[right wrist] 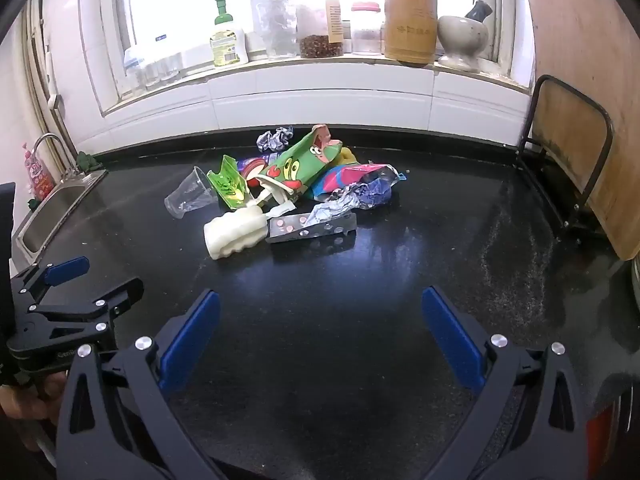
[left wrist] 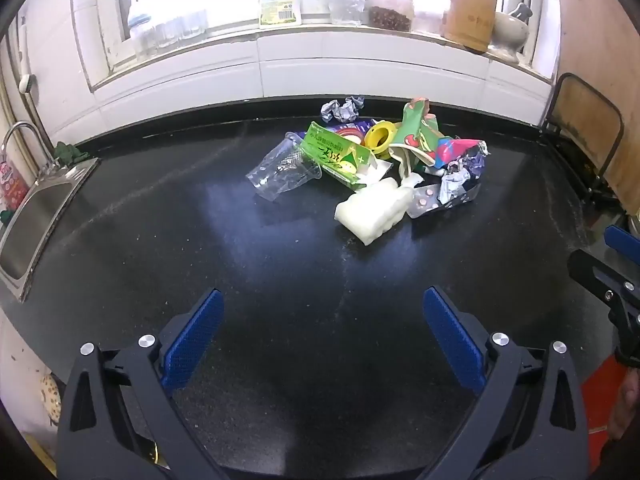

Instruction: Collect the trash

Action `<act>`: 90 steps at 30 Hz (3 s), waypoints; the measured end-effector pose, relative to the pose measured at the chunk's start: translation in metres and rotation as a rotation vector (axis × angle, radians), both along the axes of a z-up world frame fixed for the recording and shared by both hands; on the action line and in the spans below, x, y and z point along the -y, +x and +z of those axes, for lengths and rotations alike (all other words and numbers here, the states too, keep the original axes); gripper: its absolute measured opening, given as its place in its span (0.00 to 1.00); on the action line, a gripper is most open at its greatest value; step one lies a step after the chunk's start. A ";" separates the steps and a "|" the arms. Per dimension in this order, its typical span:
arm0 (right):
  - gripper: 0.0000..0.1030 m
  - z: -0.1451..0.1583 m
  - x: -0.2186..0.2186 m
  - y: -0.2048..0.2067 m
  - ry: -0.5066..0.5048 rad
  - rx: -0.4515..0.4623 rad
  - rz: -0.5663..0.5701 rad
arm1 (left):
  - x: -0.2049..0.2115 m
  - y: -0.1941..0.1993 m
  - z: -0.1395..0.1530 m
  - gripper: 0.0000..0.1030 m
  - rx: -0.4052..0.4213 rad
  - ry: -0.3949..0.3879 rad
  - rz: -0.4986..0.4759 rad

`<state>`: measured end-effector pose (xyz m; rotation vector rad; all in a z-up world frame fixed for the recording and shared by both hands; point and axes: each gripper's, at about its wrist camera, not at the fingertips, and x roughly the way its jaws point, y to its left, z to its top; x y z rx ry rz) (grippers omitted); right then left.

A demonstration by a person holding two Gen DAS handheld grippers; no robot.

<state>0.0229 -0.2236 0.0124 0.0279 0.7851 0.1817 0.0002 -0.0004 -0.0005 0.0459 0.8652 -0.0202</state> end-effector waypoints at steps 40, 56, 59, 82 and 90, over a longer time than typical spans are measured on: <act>0.95 0.003 0.001 -0.003 0.001 0.000 0.000 | 0.001 -0.001 0.005 0.94 0.000 -0.023 -0.021; 0.95 0.000 -0.003 -0.002 -0.001 -0.006 0.000 | 0.001 -0.002 0.006 0.94 -0.001 -0.025 -0.020; 0.95 0.001 -0.003 -0.003 -0.004 -0.004 0.002 | 0.001 -0.002 0.006 0.94 0.000 -0.025 -0.020; 0.95 0.001 -0.002 -0.004 0.000 -0.002 -0.005 | 0.001 -0.005 0.006 0.94 0.002 -0.029 -0.021; 0.95 0.001 -0.001 -0.003 0.002 -0.004 -0.004 | 0.001 -0.005 0.006 0.94 0.002 -0.028 -0.021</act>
